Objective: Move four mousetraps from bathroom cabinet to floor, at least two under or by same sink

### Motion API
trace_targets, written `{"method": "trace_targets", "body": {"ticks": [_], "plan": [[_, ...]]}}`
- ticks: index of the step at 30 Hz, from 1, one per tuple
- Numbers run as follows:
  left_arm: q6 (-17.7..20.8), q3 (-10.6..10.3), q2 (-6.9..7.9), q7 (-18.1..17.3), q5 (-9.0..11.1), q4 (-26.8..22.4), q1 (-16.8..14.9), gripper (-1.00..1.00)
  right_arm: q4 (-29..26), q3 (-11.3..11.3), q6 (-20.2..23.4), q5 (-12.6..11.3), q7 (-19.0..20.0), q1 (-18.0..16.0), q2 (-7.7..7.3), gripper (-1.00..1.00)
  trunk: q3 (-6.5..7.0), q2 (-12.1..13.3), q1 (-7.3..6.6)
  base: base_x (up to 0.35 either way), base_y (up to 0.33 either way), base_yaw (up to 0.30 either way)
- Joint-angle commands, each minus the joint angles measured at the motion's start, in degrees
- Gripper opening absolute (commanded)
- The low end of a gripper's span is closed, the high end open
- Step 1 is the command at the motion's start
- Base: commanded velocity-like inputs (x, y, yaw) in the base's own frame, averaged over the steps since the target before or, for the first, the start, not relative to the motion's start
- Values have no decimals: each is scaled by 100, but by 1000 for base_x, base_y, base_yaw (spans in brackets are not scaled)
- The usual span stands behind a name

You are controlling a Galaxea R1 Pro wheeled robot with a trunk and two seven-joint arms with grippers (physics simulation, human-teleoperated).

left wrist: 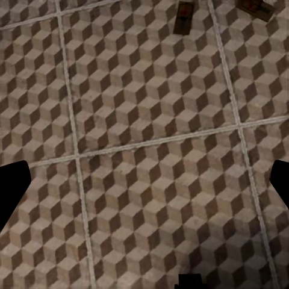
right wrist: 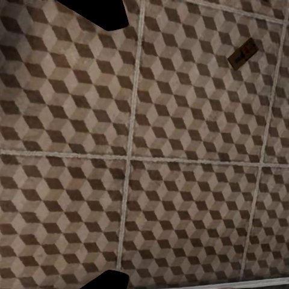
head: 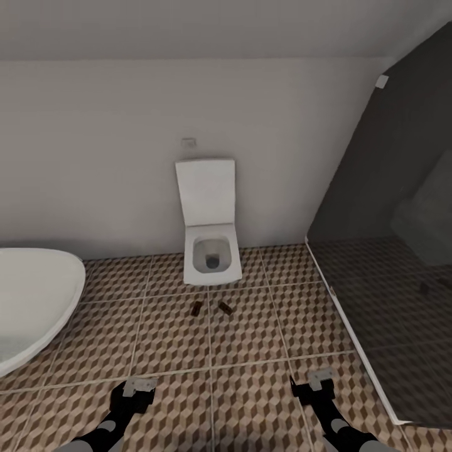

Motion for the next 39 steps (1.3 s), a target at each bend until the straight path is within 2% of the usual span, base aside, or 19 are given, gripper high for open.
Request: {"method": "trace_targets", "body": {"ticks": [1, 13, 31, 39], "plan": [[-13, -38, -3, 12, 10, 7, -3, 100, 2, 51, -13, -32, -21, -2, -1, 100, 1, -8, 3, 0, 0, 172], [-7, -38, -3, 12, 10, 7, -3, 100, 8, 51, -12, -32, -21, -2, 8, 100, 103, -8, 3, 0, 0, 109], [-7, -38, -60, 12, 10, 7, -3, 100, 10, 51, 20, -32, -37, -2, 18, 100, 134, -8, 3, 0, 0, -67], [-7, -38, -64, 12, 10, 7, -3, 100, 10, 51, 20, -32, -23, 29, 26, 100, 194, -8, 3, 0, 0, -2]]}}
